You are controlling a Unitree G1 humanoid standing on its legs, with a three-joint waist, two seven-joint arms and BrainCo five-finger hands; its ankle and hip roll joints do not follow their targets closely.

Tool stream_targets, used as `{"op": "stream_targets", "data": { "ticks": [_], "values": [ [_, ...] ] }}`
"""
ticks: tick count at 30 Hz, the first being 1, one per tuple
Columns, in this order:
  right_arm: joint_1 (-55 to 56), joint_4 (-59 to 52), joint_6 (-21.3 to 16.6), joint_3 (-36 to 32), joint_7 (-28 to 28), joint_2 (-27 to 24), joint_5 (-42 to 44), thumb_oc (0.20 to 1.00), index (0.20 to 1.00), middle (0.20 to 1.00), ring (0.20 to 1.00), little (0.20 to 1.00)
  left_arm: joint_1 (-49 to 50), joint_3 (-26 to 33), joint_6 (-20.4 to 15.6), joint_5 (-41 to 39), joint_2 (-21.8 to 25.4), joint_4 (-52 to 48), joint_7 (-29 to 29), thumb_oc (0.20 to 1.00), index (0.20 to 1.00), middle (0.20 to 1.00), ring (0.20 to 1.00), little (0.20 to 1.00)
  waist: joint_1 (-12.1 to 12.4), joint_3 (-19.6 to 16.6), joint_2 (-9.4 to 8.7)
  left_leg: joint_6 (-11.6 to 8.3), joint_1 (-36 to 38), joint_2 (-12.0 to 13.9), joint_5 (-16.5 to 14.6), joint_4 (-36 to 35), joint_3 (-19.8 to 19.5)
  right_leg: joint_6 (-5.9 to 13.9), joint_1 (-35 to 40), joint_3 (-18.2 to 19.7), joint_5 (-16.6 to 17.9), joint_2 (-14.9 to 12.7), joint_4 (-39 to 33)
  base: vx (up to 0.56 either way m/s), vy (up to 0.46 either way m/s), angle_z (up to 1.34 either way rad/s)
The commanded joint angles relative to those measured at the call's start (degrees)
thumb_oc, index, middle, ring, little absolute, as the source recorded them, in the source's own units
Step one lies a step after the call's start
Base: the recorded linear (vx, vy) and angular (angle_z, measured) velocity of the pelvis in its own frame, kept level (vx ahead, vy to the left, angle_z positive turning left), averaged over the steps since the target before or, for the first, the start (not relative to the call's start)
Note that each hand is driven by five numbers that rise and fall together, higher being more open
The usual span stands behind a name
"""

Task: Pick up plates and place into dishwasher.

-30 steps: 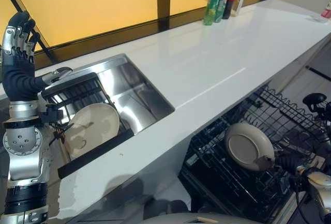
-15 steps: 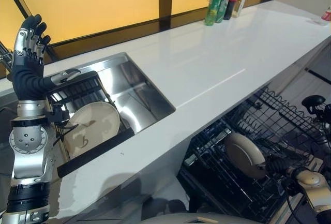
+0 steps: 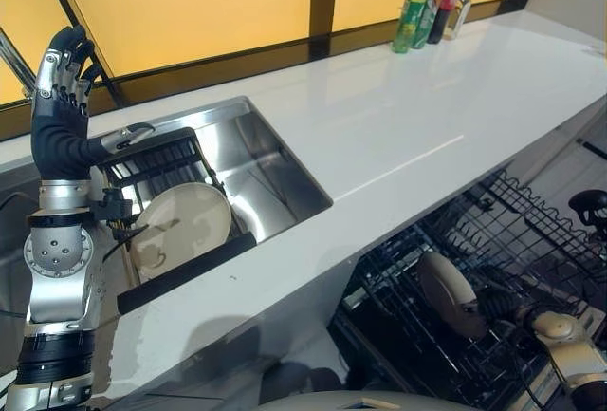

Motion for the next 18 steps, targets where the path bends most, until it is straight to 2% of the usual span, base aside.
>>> {"op": "stream_targets", "data": {
  "ticks": [1, 2, 3, 4, 5, 6, 7, 18],
  "values": [
    [0.6, 0.8, -0.5, 5.6, 1.1, 2.5, 0.6, 0.2, 0.2, 0.2, 0.2, 0.2, -4.5, -2.0, -1.6, -0.6, 4.8, 0.9, 1.0, 1.0, 1.0, 1.0, 1.0, 1.0, -0.3, -2.0, -0.71, 2.1, -7.3, 0.5, 5.6, -0.5, -1.4, 2.57, 2.6, -0.4, -9.4, -2.5, 5.2, 0.0, 0.0, 0.0],
    [0.7, 0.9, -0.5, 5.5, 0.4, 2.5, 0.5, 0.2, 0.2, 0.2, 0.2, 0.2, -4.4, -1.9, -1.6, -0.8, 4.9, 0.9, 1.0, 1.0, 1.0, 1.0, 1.0, 1.0, -0.3, -2.0, -0.71, 2.12, -7.3, 0.5, 5.6, -0.5, -1.4, 2.56, 2.7, -0.4, -9.4, -2.5, 5.2, 0.0, 0.0, 0.0],
    [0.6, 0.9, -0.4, 5.3, 0.1, 2.5, 0.4, 0.269, 0.269, 0.269, 0.269, 0.269, -4.4, -2.0, -1.6, -0.8, 4.9, 0.9, 1.1, 1.0, 1.0, 1.0, 1.0, 1.0, -0.3, -2.0, -0.7, 2.16, -7.2, 0.4, 5.5, -0.5, -1.4, 2.55, 2.6, -0.5, -9.4, -2.5, 5.2, 0.0, 0.0, 0.0],
    [0.6, 0.8, -0.3, 5.2, -0.3, 2.5, 0.4, 0.52, 0.52, 0.52, 0.52, 0.52, -4.4, -2.0, -1.6, -0.9, 5.0, 0.9, 1.2, 1.0, 1.0, 1.0, 1.0, 1.0, -0.3, -2.0, -0.68, 2.17, -7.2, 0.4, 5.5, -0.5, -1.3, 2.56, 2.6, -0.5, -9.4, -2.5, 5.2, 0.0, 0.0, 0.0],
    [0.6, 0.8, -0.3, 4.9, -0.7, 2.5, 0.5, 0.849, 0.849, 0.849, 0.849, 0.849, -4.4, -1.9, -1.5, -1.0, 5.0, 0.9, 1.1, 1.0, 1.0, 1.0, 1.0, 1.0, -0.3, -2.0, -0.69, 2.17, -7.2, 0.4, 5.5, -0.5, -1.3, 2.56, 2.7, -0.4, -9.4, -2.5, 5.2, 0.0, 0.0, 0.0],
    [0.6, 0.8, -0.3, 4.9, -1.1, 2.5, 0.6, 0.944, 0.944, 0.944, 0.944, 0.944, -4.4, -1.9, -1.5, -1.0, 5.0, 0.9, 1.1, 1.0, 1.0, 1.0, 1.0, 1.0, -0.3, -2.0, -0.69, 2.17, -7.1, 0.4, 5.5, -0.5, -1.3, 2.56, 2.7, -0.4, -9.4, -2.5, 5.2, 0.0, 0.0, 0.0],
    [0.6, 0.6, -0.1, 4.6, -1.5, 2.5, 0.7, 1.0, 1.0, 1.0, 1.0, 1.0, -4.5, -2.0, -1.5, -1.0, 5.1, 1.0, 1.2, 1.0, 1.0, 1.0, 1.0, 1.0, -0.4, -2.0, -0.7, 2.19, -7.1, 0.4, 5.5, -0.5, -1.3, 2.58, 2.6, -0.4, -9.3, -2.5, 5.2, 0.0, 0.0, 0.0],
    [0.5, -5.6, -0.7, -2.9, -6.4, 0.4, 2.5, 1.0, 1.0, 1.0, 1.0, 1.0, -3.3, -0.9, -2.5, -1.7, 5.7, 1.6, 1.5, 1.0, 1.0, 1.0, 1.0, 1.0, -1.4, -1.9, -0.53, 2.45, -6.7, 0.3, 5.2, -0.7, -0.7, 2.66, 2.5, 0.2, -9.0, -2.3, 5.1, 0.0, 0.0, 0.0]
  ]
}}
